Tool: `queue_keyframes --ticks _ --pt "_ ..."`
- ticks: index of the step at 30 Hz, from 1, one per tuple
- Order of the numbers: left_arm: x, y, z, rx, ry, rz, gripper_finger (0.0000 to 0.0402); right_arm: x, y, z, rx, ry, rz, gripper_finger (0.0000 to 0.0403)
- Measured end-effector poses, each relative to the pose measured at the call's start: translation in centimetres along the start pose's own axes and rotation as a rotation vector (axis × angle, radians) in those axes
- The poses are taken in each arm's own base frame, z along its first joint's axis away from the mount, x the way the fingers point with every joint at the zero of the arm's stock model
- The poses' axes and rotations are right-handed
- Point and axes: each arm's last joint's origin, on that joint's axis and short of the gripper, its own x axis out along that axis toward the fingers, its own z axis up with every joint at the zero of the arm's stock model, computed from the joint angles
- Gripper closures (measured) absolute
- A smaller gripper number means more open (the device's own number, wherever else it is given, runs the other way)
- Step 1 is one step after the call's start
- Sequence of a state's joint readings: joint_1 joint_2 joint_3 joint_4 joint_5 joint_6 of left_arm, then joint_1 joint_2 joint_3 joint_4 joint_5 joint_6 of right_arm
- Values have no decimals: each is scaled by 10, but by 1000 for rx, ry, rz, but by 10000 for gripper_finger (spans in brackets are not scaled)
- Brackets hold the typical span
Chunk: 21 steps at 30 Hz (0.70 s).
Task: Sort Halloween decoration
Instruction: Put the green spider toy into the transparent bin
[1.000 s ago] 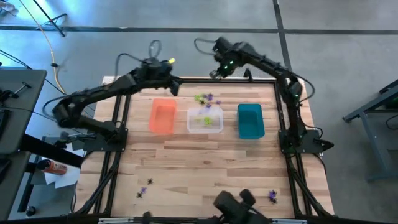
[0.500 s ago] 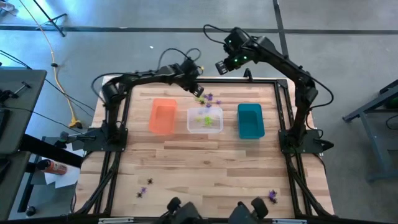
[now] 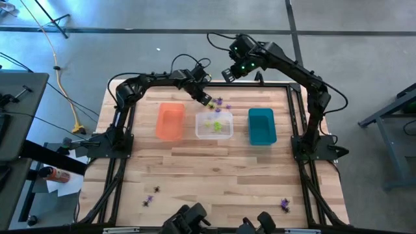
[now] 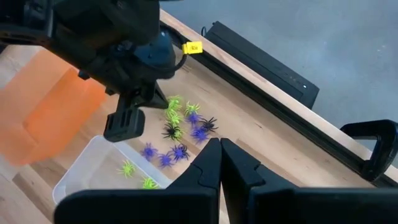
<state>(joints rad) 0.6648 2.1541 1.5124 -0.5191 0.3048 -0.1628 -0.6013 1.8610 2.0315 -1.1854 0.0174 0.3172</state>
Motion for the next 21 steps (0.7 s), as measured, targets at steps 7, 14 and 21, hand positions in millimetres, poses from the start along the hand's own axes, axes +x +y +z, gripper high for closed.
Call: queue_keyframes --ticks 7,14,21 --pt "5 -3 0 29 0 -27 401 0 0 0 23 0 0 403" --pt "2 7 -4 65 35 127 401 0 0 0 23 0 1 403" --pt "-7 27 -8 14 93 121 401 0 0 0 23 -3 -5 403"
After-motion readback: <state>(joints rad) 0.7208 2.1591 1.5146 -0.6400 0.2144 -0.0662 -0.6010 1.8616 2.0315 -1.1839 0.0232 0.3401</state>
